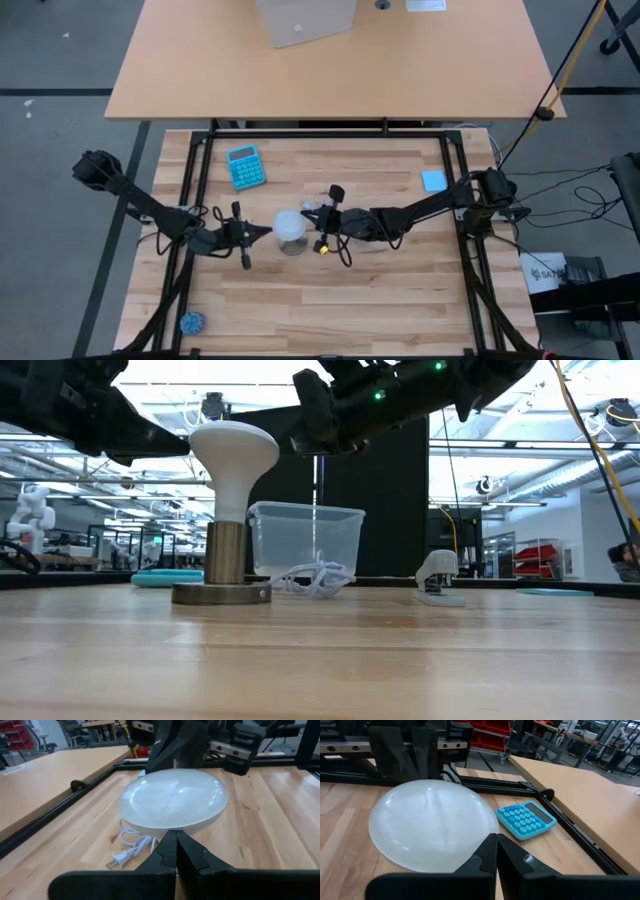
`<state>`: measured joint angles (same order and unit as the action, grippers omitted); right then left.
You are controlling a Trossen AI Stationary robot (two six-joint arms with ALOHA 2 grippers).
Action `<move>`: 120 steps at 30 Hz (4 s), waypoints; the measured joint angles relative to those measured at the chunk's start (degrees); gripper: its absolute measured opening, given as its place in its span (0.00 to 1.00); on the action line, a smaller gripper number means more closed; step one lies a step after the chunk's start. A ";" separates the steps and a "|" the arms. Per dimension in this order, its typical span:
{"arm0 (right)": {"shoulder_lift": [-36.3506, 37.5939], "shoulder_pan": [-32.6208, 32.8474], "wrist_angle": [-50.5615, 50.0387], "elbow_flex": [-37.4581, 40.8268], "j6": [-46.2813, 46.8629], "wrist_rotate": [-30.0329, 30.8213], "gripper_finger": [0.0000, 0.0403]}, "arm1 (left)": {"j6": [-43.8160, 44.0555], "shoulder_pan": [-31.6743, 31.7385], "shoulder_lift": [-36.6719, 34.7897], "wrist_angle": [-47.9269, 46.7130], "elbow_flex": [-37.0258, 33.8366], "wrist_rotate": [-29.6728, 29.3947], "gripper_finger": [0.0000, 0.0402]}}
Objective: Screw lightbulb
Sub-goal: Insert the light bulb into the lamp
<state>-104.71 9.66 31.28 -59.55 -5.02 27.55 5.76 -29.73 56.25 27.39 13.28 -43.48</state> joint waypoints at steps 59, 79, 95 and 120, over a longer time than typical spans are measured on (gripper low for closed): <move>-6.03 -1.61 11.96 0.04 -0.15 2.69 0.00 | 0.33 -6.11 -10.39 -5.95 0.00 4.15 0.00; -5.97 1.31 11.61 0.11 1.38 5.26 0.00 | 5.31 1.67 -4.35 -6.74 -0.13 5.25 0.00; -6.04 4.82 7.75 0.04 -1.62 5.91 0.00 | 11.30 6.32 -4.68 -13.71 0.00 2.06 0.00; -5.97 1.53 12.32 0.04 -3.64 9.70 0.00 | 10.48 -2.24 -11.80 -22.84 -0.02 -12.45 0.00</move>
<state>-110.67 11.19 43.61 -59.51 -8.66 37.25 16.24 -31.97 44.45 4.55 13.26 -55.93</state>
